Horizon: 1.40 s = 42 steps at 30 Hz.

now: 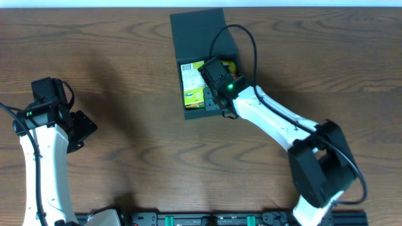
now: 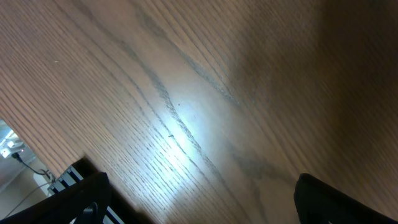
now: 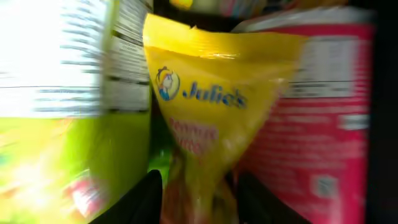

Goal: Pack container
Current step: 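Lower the Julie's bag into the box between Pretzel pack and red can, then release the bag and raise the right gripper out of the box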

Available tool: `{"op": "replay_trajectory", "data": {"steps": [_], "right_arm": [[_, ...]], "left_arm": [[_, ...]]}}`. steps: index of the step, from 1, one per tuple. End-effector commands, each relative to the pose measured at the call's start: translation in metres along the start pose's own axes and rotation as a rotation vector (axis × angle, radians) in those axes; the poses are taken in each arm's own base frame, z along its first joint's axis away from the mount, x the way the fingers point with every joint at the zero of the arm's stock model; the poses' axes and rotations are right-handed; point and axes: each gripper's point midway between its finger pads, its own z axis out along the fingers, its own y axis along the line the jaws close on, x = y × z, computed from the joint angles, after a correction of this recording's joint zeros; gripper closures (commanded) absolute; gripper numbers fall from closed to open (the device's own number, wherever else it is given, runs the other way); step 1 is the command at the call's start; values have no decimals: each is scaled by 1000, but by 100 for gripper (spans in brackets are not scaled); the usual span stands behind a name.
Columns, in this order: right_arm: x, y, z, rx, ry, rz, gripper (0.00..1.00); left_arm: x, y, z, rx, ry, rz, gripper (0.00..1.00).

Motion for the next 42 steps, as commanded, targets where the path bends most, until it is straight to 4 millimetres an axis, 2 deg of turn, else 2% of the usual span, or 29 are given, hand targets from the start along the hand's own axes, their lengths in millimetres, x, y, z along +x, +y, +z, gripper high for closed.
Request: {"op": "replay_trajectory", "data": {"steps": [1,6,7,8,11,12,14,17,23,26,27,29,31,38,42], "right_arm": [[-44,4,-57,-33,-156,21,59],[-65,2,-117,-72,-257,34,59],[-67,1,-128,-83,-280,32,63],[-69,0,-133,-84,-292,27,67],[-74,-10,-140,-32,-332,33,93],[-76,-14,-139,-8,-340,36,98],[-80,-22,-137,37,-356,46,98],[-84,-35,-130,95,-360,37,99],[-51,-69,-90,187,-163,145,96],[-49,-78,-75,214,-129,149,94],[-50,-79,-68,216,-117,119,92],[-49,-75,-52,176,-74,3,80],[-47,-72,-36,142,-33,-84,75],[-45,-99,-11,161,24,-33,82],[-43,-99,-3,99,51,-28,81]], "left_arm": [[-1,4,1,-20,0,1,5],[-1,4,1,-20,0,1,5],[-1,4,1,-20,0,1,5],[-1,4,1,-20,0,1,5],[-1,4,1,-20,0,1,5],[-1,4,1,-20,0,1,5],[-1,4,1,-20,0,1,5],[-1,4,1,-20,0,1,5],[-1,4,1,-20,0,1,5],[-1,4,1,-20,0,1,5],[-1,4,1,-20,0,1,5],[-1,4,1,-20,0,1,5],[-1,4,1,-20,0,1,5],[-1,4,1,-20,0,1,5],[-1,4,1,-20,0,1,5]]}}
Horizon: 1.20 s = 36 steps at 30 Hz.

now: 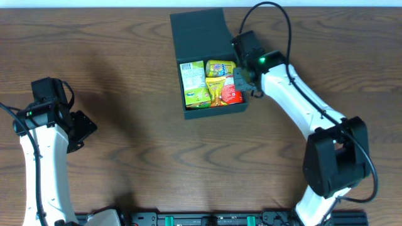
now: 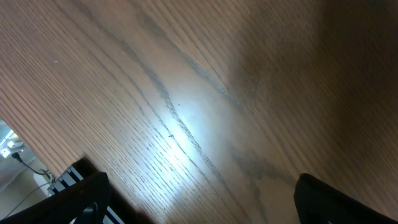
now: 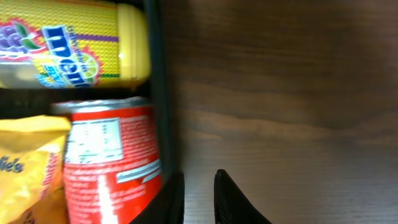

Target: Pack container

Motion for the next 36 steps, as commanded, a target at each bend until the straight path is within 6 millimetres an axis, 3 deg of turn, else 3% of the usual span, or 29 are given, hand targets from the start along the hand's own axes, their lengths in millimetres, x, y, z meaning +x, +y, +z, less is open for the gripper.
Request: {"op": "replay_trajectory", "data": {"steps": [1,6,12,16,29,33,36], "right_arm": [[2,4,6,-72,28,-19,81],[3,10,6,-125,43,-11,83],[8,20,4,-177,64,-15,74],[6,20,4,-176,52,-32,74],[21,16,18,-153,74,-39,81],[32,16,23,-158,103,-41,96],[36,16,22,-154,122,-29,98]], "left_arm": [[-1,4,1,-20,0,1,5],[-1,4,1,-20,0,1,5],[-1,4,1,-20,0,1,5],[-1,4,1,-20,0,1,5],[-1,4,1,-20,0,1,5],[-1,4,1,-20,0,1,5],[-1,4,1,-20,0,1,5]]}}
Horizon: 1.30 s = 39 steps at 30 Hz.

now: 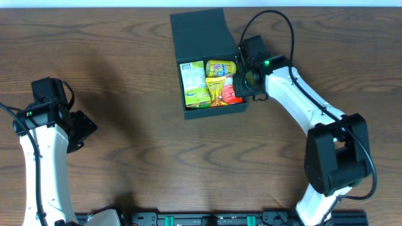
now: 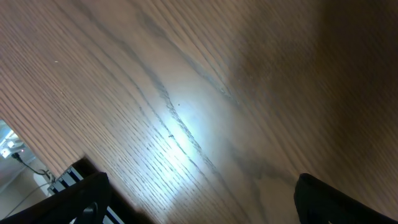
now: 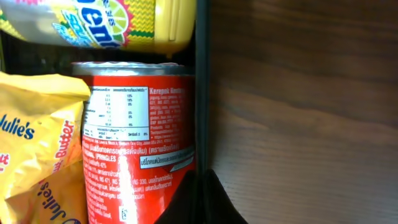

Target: Pack container

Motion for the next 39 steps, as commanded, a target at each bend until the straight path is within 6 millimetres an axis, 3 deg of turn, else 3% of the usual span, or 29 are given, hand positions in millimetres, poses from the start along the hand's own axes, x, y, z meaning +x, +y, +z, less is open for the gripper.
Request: {"op": "replay_trajectory", "data": {"steps": [1,13,20,25,30,34,39], "right_arm": [[13,-3,6,11,48,11,98],[60,21,-4,28,202,1,99],[79,38,-39,47,115,-54,98],[113,30,-61,28,81,-40,98],[163,23,-67,11,99,2,98],[198,35,-65,-4,108,75,98],[221,61,-65,-3,70,132,98]], "left_arm": [[-1,4,1,-20,-1,0,5],[-1,4,1,-20,-1,0,5],[-1,4,1,-20,-1,0,5],[-1,4,1,-20,-1,0,5],[-1,4,1,-20,-1,0,5],[-1,4,1,-20,-1,0,5],[-1,4,1,-20,-1,0,5]]}}
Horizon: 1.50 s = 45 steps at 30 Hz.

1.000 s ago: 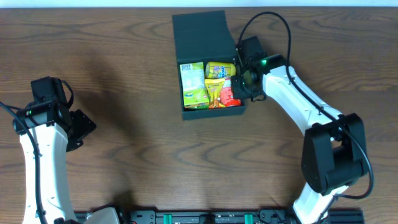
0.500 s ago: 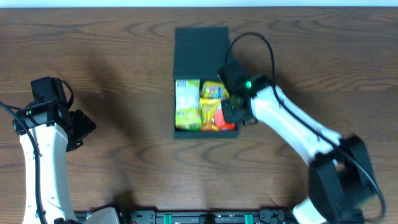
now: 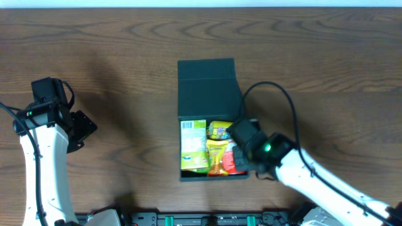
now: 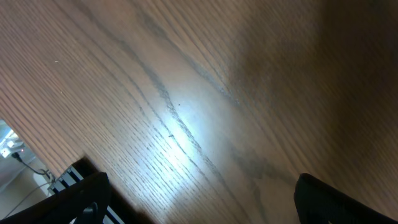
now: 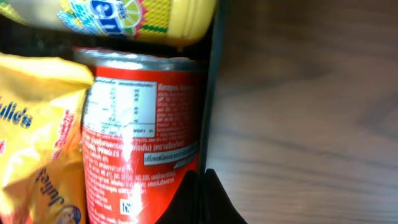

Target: Pack container

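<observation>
The dark container (image 3: 183,129) stands near the table's front middle with its lid (image 3: 207,78) folded back. Inside it are a green carton (image 3: 193,145), a yellow snack bag (image 3: 217,157), a yellow sweets bottle (image 3: 220,130) and a red can (image 3: 235,161). My right gripper (image 3: 249,150) is shut on the container's right wall (image 5: 214,93), its fingers meeting at the rim (image 5: 200,182) beside the red can (image 5: 143,137). My left gripper (image 4: 199,208) hangs open over bare wood at the far left (image 3: 78,130).
The wooden table (image 3: 113,56) runs out on all sides of the container. A dark rail (image 3: 207,220) lies along the front edge. The right arm's cable (image 3: 286,100) loops over the table to the container's right.
The container, with my right gripper still shut on its right wall, has come from the back middle of the table to the front middle. The left arm has not moved.
My right gripper was down inside the container at the yellow snack bag. Then it was out at the container's right wall, nearly shut. Then it was shut on that wall. Now the container stands nearer the front edge, still gripped.
</observation>
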Available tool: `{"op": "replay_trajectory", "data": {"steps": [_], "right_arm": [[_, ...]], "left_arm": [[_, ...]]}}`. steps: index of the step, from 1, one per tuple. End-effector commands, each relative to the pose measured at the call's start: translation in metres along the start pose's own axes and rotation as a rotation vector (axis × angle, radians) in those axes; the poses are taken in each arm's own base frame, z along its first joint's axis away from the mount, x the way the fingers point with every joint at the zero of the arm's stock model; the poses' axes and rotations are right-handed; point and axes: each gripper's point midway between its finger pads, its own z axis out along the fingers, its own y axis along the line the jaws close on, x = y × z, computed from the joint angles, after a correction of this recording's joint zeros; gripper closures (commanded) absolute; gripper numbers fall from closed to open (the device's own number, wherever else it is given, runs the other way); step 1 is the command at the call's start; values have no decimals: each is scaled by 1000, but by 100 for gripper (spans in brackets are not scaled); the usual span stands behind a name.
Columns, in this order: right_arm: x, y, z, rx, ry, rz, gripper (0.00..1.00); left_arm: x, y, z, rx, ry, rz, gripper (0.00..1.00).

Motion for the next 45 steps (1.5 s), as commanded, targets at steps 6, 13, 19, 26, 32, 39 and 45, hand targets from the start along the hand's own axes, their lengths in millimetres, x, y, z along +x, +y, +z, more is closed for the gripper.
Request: {"op": "replay_trajectory", "data": {"steps": [6,13,19,26,32,39,45], "right_arm": [[16,29,-7,5,-98,61,99],[13,14,-8,72,-136,130,99],[10,2,-10,125,-166,189,98],[10,3,-10,119,-173,251,98],[8,3,-18,117,-179,251,73],[-28,11,-79,31,-347,226,43],[-65,-3,-133,18,-494,224,33]], "left_arm": [[-1,4,1,-19,-1,0,5],[-1,4,1,-19,-1,0,5],[-1,4,1,-19,-1,0,5],[-1,4,1,-19,-1,0,5],[-1,4,1,-19,-1,0,5],[-1,4,1,-19,-1,0,5],[-1,4,1,-19,-1,0,5]]}}
